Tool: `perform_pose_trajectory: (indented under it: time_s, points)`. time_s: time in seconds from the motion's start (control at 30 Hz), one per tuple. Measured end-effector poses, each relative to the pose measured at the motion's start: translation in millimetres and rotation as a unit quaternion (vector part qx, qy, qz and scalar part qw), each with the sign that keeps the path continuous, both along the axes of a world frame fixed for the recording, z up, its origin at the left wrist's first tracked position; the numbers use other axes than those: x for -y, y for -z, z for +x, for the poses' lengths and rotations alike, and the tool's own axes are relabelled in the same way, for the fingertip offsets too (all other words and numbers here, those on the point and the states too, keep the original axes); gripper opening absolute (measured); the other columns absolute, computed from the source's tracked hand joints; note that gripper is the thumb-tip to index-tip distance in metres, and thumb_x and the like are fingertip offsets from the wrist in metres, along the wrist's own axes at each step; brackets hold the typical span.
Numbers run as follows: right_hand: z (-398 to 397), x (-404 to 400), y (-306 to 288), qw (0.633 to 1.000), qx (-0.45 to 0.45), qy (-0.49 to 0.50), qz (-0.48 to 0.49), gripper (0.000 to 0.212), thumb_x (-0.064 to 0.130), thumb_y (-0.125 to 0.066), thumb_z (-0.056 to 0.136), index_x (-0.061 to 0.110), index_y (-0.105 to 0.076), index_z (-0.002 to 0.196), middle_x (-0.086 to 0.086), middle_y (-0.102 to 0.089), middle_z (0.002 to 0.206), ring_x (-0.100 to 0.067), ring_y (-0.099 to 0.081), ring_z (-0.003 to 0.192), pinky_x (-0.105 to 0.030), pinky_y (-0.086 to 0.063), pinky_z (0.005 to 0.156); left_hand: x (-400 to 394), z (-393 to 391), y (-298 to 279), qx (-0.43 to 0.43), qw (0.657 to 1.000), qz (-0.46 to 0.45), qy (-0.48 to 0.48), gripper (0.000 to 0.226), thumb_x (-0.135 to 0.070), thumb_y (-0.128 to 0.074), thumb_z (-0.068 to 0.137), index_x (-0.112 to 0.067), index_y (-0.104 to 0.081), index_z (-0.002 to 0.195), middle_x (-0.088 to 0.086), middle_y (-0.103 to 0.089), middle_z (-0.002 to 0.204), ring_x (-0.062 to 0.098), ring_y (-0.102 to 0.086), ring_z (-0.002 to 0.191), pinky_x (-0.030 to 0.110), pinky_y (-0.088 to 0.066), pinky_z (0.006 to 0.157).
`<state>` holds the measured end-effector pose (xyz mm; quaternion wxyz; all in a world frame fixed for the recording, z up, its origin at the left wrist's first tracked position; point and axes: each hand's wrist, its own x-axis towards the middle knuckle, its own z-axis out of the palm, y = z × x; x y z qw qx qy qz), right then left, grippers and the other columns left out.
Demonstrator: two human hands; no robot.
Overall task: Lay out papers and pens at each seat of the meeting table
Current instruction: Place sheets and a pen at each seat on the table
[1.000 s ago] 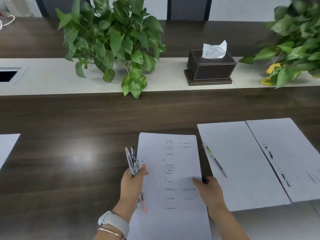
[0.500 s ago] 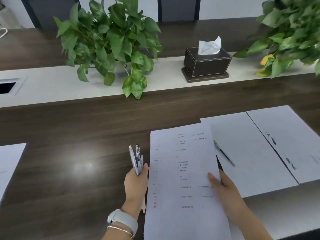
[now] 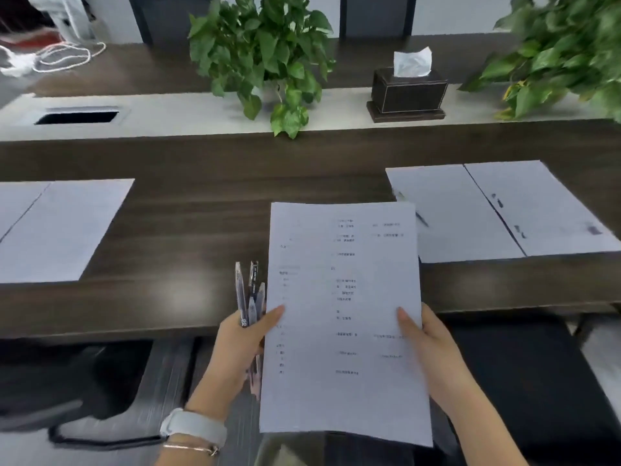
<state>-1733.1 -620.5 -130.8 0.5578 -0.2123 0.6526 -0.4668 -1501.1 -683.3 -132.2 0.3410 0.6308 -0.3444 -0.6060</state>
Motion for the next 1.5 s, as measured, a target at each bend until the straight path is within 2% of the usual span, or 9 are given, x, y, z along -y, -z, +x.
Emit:
perform_pose_trajectory:
  time_s: [0.17,0.3,0.4,0.6,0.87,1.0,1.13,1.33,1.5]
  points:
    - [29,-91,-20,0.998,-0.008,-0.054,0.012,0.021,0.028,-0.051,0.094,0.026,-0.059,0.112,0.001,-0.071,0.107,-0.022,-0.068,0.099,-0.049,-0.051,0.09,-116,38,-18,0.016,0.999,-0.018,-0.046,0.009,-0.014,-0.067,0.083,-0.01,-0.071,0.091,0.006,-0.077,0.084,0.022,-0.074,0.073,0.026,-0.054,0.055]
    - [38,-164,-31,0.997,-0.021,-0.079,0.015,0.021,0.027,-0.052,0.093,0.022,-0.059,0.112,0.0,-0.072,0.104,-0.022,-0.069,0.094,-0.043,-0.055,0.082,-194,50,-27,0.013,0.998,-0.027,-0.052,0.011,-0.015,-0.068,0.083,-0.01,-0.072,0.092,0.006,-0.077,0.085,0.023,-0.074,0.077,0.032,-0.055,0.063]
    - [39,-219,-31,0.996,-0.029,-0.077,0.013,0.02,0.026,-0.053,0.093,0.02,-0.061,0.11,-0.002,-0.073,0.102,-0.023,-0.07,0.092,-0.041,-0.056,0.078,-248,53,-27,0.005,0.999,-0.035,-0.036,0.011,-0.016,-0.068,0.083,-0.008,-0.071,0.091,0.005,-0.077,0.083,0.019,-0.074,0.072,0.028,-0.056,0.059]
    - [46,-339,-10,0.998,-0.009,-0.056,0.002,0.021,0.022,-0.053,0.093,0.015,-0.062,0.111,-0.004,-0.074,0.104,-0.026,-0.07,0.095,-0.049,-0.054,0.086,-358,63,-9,-0.026,0.999,-0.034,-0.02,0.016,-0.015,-0.069,0.083,-0.006,-0.069,0.097,0.009,-0.077,0.091,0.026,-0.073,0.086,0.042,-0.057,0.079]
    - [26,-517,2,0.999,0.037,0.01,0.025,0.024,0.016,-0.052,0.094,0.008,-0.062,0.114,-0.01,-0.073,0.106,-0.029,-0.07,0.093,-0.042,-0.057,0.074,-513,39,3,-0.037,0.998,-0.012,0.042,0.013,-0.016,-0.067,0.085,-0.012,-0.069,0.097,0.005,-0.077,0.089,0.02,-0.074,0.08,0.026,-0.055,0.058]
    - [-11,-586,-5,0.998,0.038,0.054,0.013,0.022,0.015,-0.052,0.093,0.007,-0.064,0.111,-0.011,-0.074,0.104,-0.028,-0.072,0.09,-0.039,-0.058,0.069,-553,-5,0,-0.037,0.995,-0.015,0.097,0.016,-0.017,-0.068,0.084,-0.011,-0.068,0.099,0.005,-0.077,0.089,0.017,-0.073,0.073,0.02,-0.051,0.048]
    - [-66,-633,-6,0.992,0.035,0.119,0.002,0.024,0.015,-0.052,0.093,0.006,-0.064,0.113,-0.012,-0.073,0.105,-0.031,-0.071,0.093,-0.046,-0.056,0.079,-569,-74,-1,-0.033,0.987,-0.017,0.159,0.021,-0.018,-0.068,0.084,-0.01,-0.068,0.104,0.007,-0.076,0.096,0.023,-0.073,0.086,0.036,-0.057,0.072]
    - [-206,-677,1,0.98,0.014,0.2,-0.012,0.025,0.015,-0.052,0.093,0.006,-0.064,0.114,-0.013,-0.072,0.107,-0.034,-0.069,0.096,-0.053,-0.052,0.087,-581,-236,7,-0.052,0.972,-0.033,0.227,0.016,-0.016,-0.067,0.085,-0.012,-0.068,0.101,0.005,-0.077,0.093,0.022,-0.073,0.083,0.033,-0.056,0.067]
    - [-349,-698,-16,0.975,-0.02,0.222,-0.009,0.018,0.015,-0.054,0.093,0.008,-0.066,0.105,-0.011,-0.075,0.097,-0.03,-0.072,0.086,-0.043,-0.057,0.071,-599,-386,1,-0.095,0.967,-0.028,0.234,0.015,-0.012,-0.065,0.085,-0.011,-0.068,0.099,0.005,-0.077,0.092,0.019,-0.074,0.081,0.031,-0.058,0.066]
